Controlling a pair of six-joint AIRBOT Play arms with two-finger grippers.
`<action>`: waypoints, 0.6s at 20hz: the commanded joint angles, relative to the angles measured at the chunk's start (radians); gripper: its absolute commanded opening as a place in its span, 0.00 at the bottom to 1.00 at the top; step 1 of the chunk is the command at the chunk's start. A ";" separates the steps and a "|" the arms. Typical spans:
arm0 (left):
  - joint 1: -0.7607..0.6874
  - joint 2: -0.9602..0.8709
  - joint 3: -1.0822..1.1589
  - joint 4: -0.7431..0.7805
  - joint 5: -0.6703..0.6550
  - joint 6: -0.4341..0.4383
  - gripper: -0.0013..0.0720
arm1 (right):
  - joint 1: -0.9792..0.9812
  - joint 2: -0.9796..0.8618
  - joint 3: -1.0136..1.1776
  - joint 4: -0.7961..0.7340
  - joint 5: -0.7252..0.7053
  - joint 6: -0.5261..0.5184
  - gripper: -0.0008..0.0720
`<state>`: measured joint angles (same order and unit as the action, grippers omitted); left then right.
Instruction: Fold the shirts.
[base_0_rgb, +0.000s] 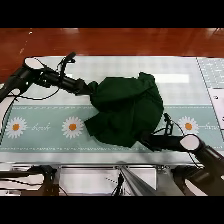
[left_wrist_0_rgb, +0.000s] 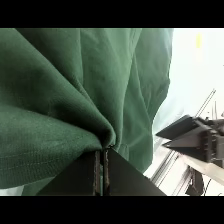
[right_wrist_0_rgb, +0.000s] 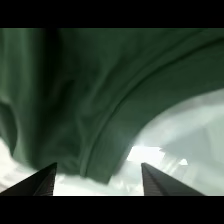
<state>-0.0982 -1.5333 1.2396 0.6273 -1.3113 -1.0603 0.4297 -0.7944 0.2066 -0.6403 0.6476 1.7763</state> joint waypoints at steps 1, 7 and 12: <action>0.000 0.000 0.000 -0.024 0.012 0.001 0.05 | 0.135 -0.119 -0.002 0.141 -0.233 -0.007 0.84; 0.016 0.001 0.010 -0.050 0.065 0.001 0.05 | 0.195 -0.191 0.112 0.238 -0.350 -0.100 0.05; 0.164 0.022 0.203 -0.206 0.065 0.001 0.05 | 0.194 0.006 0.269 0.045 -0.300 -0.147 0.05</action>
<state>-0.0101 -1.5253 1.3422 0.5171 -1.2560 -1.0592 0.6186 -0.8822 0.3965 -0.4923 0.3393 1.6550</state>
